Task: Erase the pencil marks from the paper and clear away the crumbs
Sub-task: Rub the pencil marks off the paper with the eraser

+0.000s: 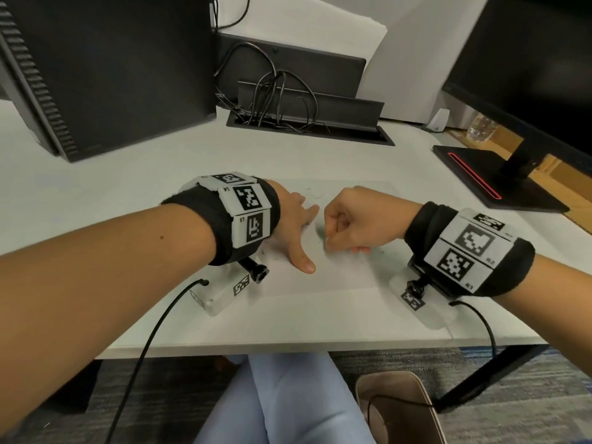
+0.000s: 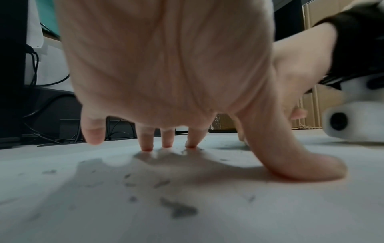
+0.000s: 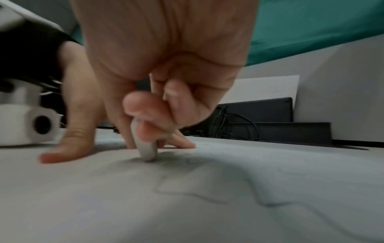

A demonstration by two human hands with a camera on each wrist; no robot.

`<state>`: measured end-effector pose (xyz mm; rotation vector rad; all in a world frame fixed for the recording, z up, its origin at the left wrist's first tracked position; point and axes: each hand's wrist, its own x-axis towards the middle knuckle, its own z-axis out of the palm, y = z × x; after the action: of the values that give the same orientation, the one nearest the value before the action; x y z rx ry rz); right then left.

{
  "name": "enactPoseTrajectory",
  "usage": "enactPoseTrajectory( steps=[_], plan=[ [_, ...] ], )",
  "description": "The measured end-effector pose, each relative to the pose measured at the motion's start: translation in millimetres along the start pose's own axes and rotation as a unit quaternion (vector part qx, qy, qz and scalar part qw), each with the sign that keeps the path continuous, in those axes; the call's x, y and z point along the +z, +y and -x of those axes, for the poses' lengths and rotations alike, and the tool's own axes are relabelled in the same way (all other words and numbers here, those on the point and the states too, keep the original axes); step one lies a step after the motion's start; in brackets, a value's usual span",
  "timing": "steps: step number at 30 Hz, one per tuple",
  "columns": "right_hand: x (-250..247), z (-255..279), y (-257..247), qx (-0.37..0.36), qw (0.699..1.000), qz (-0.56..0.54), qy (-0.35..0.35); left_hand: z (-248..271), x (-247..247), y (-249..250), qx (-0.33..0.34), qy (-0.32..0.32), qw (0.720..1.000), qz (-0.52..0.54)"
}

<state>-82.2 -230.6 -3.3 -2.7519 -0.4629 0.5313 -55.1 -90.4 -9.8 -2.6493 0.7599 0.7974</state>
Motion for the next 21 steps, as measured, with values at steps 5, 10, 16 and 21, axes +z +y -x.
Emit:
enactPoseTrajectory(
  steps=[5,10,16,21],
  plan=[
    [-1,1,0,0.000,1.000,-0.018,0.002,-1,0,-1,-0.001,0.005,1.000,-0.002],
    [3,1,-3,-0.020,0.998,-0.035,-0.042,-2,1,-2,0.005,-0.002,1.000,0.008],
    [0,-10,5,0.005,1.000,-0.012,0.007,-1,-1,-1,-0.002,-0.004,1.000,0.002],
    [-1,-9,1,0.000,1.000,-0.009,0.009,0,-1,0,0.002,-0.001,1.000,0.001]
  ],
)
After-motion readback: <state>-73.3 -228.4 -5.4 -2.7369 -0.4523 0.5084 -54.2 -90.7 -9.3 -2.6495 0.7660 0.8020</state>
